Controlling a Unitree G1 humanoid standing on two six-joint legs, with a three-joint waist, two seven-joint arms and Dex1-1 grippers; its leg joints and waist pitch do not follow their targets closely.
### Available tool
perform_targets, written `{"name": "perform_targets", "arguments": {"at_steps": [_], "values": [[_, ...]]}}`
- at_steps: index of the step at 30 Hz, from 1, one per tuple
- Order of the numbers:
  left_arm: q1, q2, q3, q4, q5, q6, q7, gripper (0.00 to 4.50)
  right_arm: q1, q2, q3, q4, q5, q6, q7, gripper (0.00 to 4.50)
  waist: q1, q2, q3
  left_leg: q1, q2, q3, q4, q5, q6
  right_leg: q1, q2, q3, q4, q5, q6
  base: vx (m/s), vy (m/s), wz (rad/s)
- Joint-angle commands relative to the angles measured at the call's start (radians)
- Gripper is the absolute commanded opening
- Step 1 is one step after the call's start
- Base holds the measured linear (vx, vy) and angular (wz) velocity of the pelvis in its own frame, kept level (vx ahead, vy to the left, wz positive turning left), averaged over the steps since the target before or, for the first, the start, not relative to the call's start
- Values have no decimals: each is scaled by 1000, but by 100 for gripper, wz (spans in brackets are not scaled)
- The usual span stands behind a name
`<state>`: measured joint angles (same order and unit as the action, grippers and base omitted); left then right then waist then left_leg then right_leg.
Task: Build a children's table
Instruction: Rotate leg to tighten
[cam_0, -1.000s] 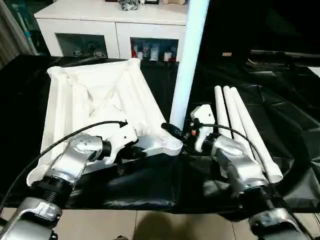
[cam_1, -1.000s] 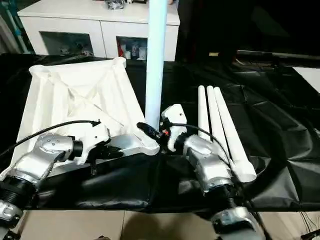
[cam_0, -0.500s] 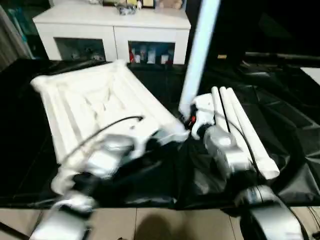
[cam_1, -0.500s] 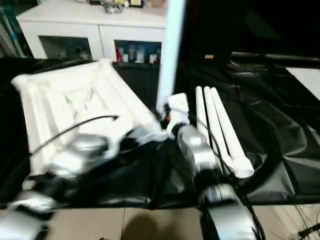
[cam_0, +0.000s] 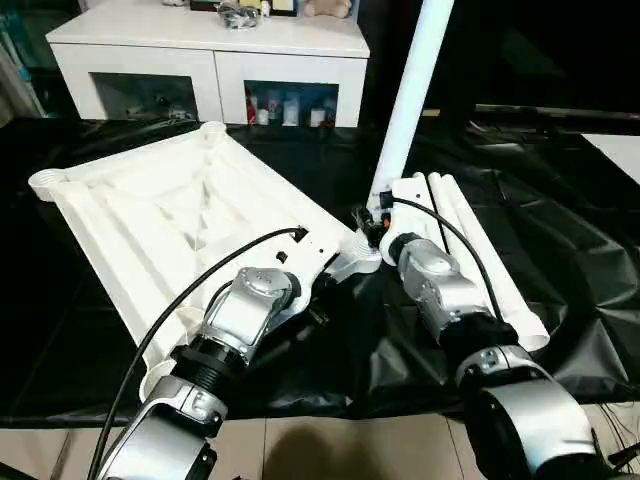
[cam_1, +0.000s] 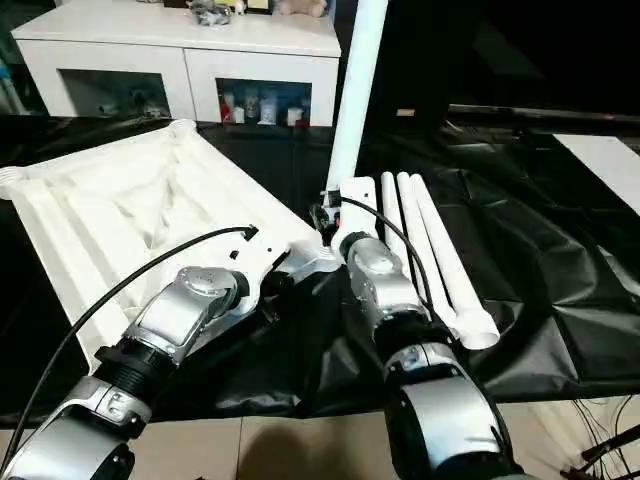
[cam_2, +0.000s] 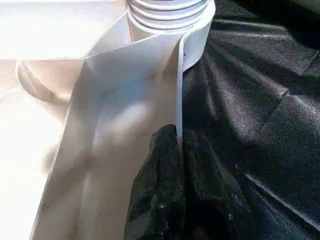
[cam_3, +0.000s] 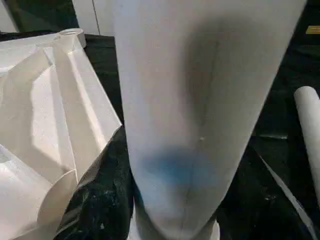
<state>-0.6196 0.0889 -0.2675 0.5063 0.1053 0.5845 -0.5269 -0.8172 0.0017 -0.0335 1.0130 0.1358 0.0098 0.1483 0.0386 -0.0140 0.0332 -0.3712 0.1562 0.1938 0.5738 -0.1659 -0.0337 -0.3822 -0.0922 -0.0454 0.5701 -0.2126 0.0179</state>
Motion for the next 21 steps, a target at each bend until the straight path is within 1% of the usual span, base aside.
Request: {"name": "perform_targets", "arguments": {"at_steps": [1,3,5,6,7,8,9,10,11,12,13,14,15,16,17,18,20,21], "values": [[-16,-18,0,-19,6,6,29,0,44,37,15,113,-12,53,5,184,-10,10,-27,40,67,-62,-99,-710,-76,-22,-61,21,-102,-551,-85,0,0,0],[-13,-15,1,-25,6,9,27,0,36,40,12,119,-13,43,16,184,-12,11,-27,42,67,-63,-100,-725,-79,-24,-61,20,-103,-550,-84,0,0,0],[-14,-15,1,-24,6,8,28,0,33,41,10,121,-12,38,23,184,-13,12,-28,40,68,-63,-102,-720,-79,-21,-61,21,-102,-527,-87,0,0,0],[-13,-13,1,-24,5,4,27,0,28,42,5,120,-5,29,38,240,-13,12,-29,40,68,-61,-104,-716,-77,-20,-60,22,-101,-508,-91,0,0,0],[-13,-10,1,-26,5,0,26,0,25,44,3,116,-1,24,49,240,-12,13,-28,40,68,-60,-104,-713,-77,-21,-60,23,-100,-494,-96,0,0,0],[-13,-9,1,-26,5,-2,25,0,23,44,1,113,2,22,56,254,-12,13,-28,41,68,-59,-104,-714,-77,-22,-59,24,-101,-490,-98,0,0,0],[-13,-6,2,-28,4,-4,23,0,18,45,-2,109,6,15,71,254,-13,12,-29,41,68,-59,-103,-713,-73,-23,-60,25,-101,-487,-103,0,0,0],[-13,-4,1,-30,4,-8,21,0,15,46,-4,107,7,10,78,260,-13,12,-29,35,69,-60,-104,-698,-72,-18,-65,26,-100,-475,-111,0,0,0],[-13,-2,0,-32,3,-10,20,0,9,46,-8,111,6,4,85,274,-13,9,-31,31,70,-60,-104,-683,-72,-13,-66,26,-97,-459,-115,0,0,0],[-13,2,-1,-36,3,-10,17,0,3,45,-8,113,1,-1,96,289,-13,8,-37,17,72,-60,-107,-624,-65,1,-66,28,-82,-392,-130,0,0,0],[-12,4,-1,-39,2,-11,15,0,-1,45,-8,114,-1,-4,98,296,-8,10,-41,13,73,-52,-105,-552,-54,1,-66,33,-76,-299,-154,0,0,0],[-11,8,-1,-42,0,-14,10,0,-4,45,-7,108,-2,-7,108,307,-7,9,-41,13,73,-47,-102,-524,-46,-1,-66,35,-75,-267,-165,0,0,0],[-11,10,-1,-44,-1,-17,6,0,-5,44,-6,104,-2,-10,115,307,-5,5,-41,10,72,-40,-98,-479,-27,1,-66,37,-73,-240,-181,0,0,0],[-10,13,-1,-47,-1,-23,4,0,-7,43,-8,99,-2,-13,120,328,-2,5,-39,11,72,-37,-96,-459,-12,0,-67,37,-75,-260,-185,0,0,0],[-9,17,-1,-51,-2,-31,0,0,-9,42,-12,92,4,-12,128,328,-1,5,-38,13,72,-35,-95,-459,-8,-3,-66,37,-77,-280,-184,0,0,0],[-9,19,-1,-53,-2,-32,-2,0,-10,41,-14,89,5,-12,133,337,1,5,-38,15,72,-34,-92,-464,-6,-5,-68,38,-81,-319,-180,0,0,0],[-5,32,-3,-65,-5,-49,-18,0,-12,34,-17,66,12,-12,154,356,3,5,-39,13,73,-35,-93,-441,-4,-1,-67,38,-81,-319,-176,0,0,0],[-4,36,-4,-67,-5,-55,-23,0,-12,32,-17,60,13,-11,159,366,3,3,-42,8,73,-34,-94,-410,-1,3,-66,37,-75,-285,-179,0,0,0]]}}
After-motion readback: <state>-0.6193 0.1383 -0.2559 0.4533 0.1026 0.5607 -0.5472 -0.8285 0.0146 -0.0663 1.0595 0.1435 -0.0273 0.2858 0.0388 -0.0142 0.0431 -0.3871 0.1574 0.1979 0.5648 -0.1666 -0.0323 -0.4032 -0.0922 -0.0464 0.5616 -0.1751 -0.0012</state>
